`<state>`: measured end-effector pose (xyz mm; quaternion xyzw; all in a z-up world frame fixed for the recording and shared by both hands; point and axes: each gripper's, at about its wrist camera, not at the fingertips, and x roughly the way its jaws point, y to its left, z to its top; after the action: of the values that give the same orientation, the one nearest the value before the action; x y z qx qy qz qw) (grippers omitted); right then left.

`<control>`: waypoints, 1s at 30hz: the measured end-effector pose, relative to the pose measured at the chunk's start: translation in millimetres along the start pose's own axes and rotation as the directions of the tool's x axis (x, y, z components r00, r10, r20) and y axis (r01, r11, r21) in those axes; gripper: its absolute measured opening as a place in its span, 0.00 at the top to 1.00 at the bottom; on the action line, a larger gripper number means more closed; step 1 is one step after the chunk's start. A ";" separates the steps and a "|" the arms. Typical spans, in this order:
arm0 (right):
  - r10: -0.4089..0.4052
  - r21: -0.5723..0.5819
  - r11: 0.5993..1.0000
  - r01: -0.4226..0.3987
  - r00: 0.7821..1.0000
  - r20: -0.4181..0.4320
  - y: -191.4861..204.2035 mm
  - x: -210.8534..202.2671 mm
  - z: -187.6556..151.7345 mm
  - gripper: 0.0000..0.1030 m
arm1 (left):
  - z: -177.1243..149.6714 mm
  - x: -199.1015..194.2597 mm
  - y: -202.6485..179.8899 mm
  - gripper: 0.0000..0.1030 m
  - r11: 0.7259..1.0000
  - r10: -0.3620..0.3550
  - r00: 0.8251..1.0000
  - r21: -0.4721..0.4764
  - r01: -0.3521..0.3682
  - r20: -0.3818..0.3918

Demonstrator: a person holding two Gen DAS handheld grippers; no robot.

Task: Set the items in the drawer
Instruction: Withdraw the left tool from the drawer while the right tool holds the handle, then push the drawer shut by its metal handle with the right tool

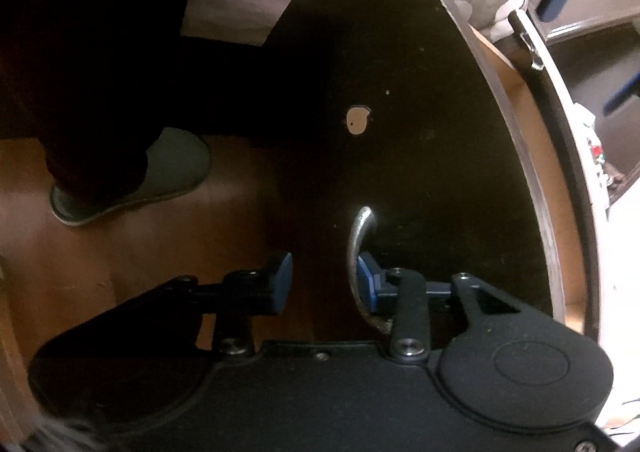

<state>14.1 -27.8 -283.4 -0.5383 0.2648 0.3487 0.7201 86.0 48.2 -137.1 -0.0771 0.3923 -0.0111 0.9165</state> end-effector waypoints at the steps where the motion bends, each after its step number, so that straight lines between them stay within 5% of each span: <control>1: -0.012 -0.006 1.000 0.012 1.000 -0.004 1.9 0.6 0.1 0.66 | -3.4 -4.5 0.4 0.46 1.000 0.001 1.000 -0.002 -0.001 0.008; 8: -0.077 -0.020 0.997 0.077 0.997 -0.018 0.9 2.1 0.7 0.93 | -30.9 -40.2 3.5 0.46 0.999 0.024 0.995 -0.043 -0.020 0.092; 15: -0.121 -0.073 0.990 0.119 0.993 -0.015 6.9 5.3 1.0 0.97 | -51.6 -69.1 11.9 0.46 0.999 0.017 0.988 -0.040 -0.011 0.154; 30: -0.222 -0.089 0.971 0.222 0.975 0.018 7.6 -7.0 -5.7 1.00 | -53.4 -62.3 18.6 0.46 0.997 -0.067 0.982 -0.013 0.071 0.179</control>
<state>3.8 -33.4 -284.2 -0.5954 0.1839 0.2798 0.7304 3.6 64.6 -131.5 -0.1002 0.3060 -0.0321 0.9462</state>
